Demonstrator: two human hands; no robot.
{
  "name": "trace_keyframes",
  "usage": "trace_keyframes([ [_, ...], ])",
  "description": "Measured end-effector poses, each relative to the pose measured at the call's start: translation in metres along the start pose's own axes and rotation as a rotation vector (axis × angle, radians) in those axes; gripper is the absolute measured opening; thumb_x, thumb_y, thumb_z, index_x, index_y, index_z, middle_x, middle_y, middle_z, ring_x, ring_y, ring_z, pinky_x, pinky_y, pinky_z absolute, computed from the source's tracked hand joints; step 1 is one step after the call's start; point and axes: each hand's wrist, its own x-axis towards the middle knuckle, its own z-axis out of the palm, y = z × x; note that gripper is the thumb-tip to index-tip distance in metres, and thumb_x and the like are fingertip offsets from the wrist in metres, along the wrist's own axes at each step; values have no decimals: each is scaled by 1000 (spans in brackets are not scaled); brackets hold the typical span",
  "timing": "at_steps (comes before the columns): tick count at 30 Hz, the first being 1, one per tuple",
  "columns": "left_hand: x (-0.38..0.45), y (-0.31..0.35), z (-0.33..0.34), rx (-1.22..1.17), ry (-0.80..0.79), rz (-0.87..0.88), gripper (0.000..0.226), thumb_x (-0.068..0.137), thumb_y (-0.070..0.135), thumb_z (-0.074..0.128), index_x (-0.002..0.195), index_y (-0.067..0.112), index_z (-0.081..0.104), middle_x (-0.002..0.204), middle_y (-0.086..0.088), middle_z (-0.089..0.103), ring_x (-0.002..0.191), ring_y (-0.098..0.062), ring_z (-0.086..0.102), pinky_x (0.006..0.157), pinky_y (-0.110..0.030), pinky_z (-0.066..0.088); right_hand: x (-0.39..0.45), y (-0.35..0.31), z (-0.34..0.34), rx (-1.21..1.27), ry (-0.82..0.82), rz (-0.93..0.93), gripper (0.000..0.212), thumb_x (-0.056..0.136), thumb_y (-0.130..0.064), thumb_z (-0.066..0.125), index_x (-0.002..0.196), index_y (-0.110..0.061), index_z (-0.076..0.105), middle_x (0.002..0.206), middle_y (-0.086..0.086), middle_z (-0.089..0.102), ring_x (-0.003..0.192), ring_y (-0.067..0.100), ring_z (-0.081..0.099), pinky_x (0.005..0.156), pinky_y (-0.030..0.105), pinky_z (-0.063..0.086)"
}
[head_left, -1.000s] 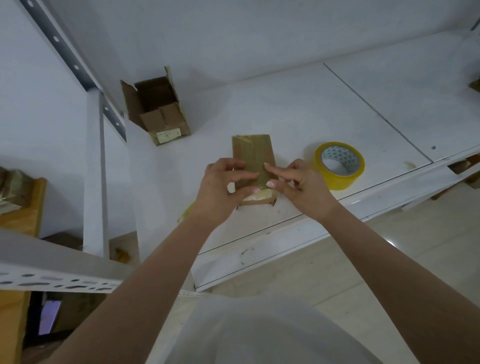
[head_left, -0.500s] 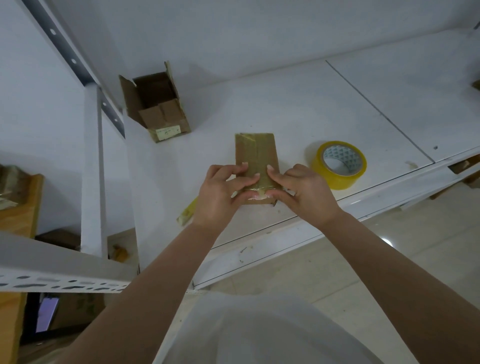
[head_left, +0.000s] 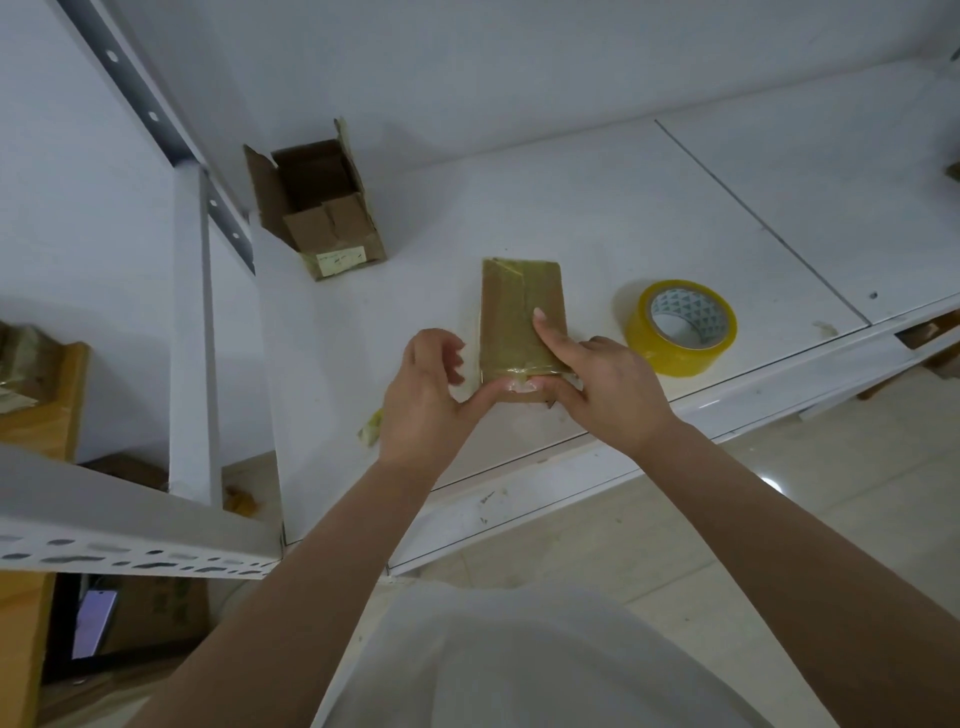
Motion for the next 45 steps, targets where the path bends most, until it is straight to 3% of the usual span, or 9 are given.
trace_keyframes([
  [6,4,8,-5,251,-40,140,33,93,33,63,76,6,57,65,-5,60,58,-28,56,56,-38,46,1,-8,-6,34,6,18,63,87,-27,70,141,-3,47,59,18,55,55,32,52,51,32,38],
  [12,9,10,-24,-165,-65,95,36,96,44,50,79,14,60,73,10,64,60,-4,58,57,-22,44,7,3,-19,151,-16,112,58,93,-29,62,144,-11,42,71,21,63,67,35,60,63,42,50],
  [17,34,24,-34,-262,47,162,25,102,24,45,122,18,59,117,10,57,107,-8,58,79,-27,51,20,4,-41,437,-4,175,52,93,-25,62,142,-12,47,123,9,67,93,14,69,90,29,52],
  [20,50,42,-33,-251,-43,240,44,104,30,36,145,17,41,149,-4,42,141,-13,34,114,-26,31,27,-2,-51,561,-56,187,52,93,-26,61,141,-13,48,125,0,65,77,-14,61,78,9,48],
  [25,51,57,-29,-254,-282,199,62,97,51,21,151,22,32,159,-6,26,150,-17,10,122,-33,12,25,-7,-60,658,-76,189,56,88,-31,60,138,-9,51,120,3,67,74,-2,66,71,17,52],
  [31,47,60,-27,-138,-397,174,53,99,42,31,144,15,38,155,-13,31,148,-26,19,116,-27,20,21,-4,-64,635,-115,205,67,80,-46,56,136,-10,54,104,12,72,72,31,70,73,46,58],
  [36,53,62,-28,-80,-422,286,36,102,25,43,130,2,45,130,-13,50,120,-22,44,91,-14,35,19,-2,-65,619,-125,228,59,81,-46,58,133,-18,58,102,4,73,69,30,68,70,47,58],
  [42,50,61,-30,-126,-377,264,32,102,24,46,128,7,49,132,-6,49,114,-11,46,87,-1,32,19,1,-64,531,-47,221,48,88,-34,66,129,-10,61,105,7,72,84,23,70,79,49,56],
  [45,45,60,-26,-161,-273,174,31,102,26,45,128,9,50,129,-6,52,107,-11,50,85,-7,37,18,-3,-64,494,20,298,62,83,-52,61,129,-10,58,83,3,70,82,20,68,79,42,55],
])
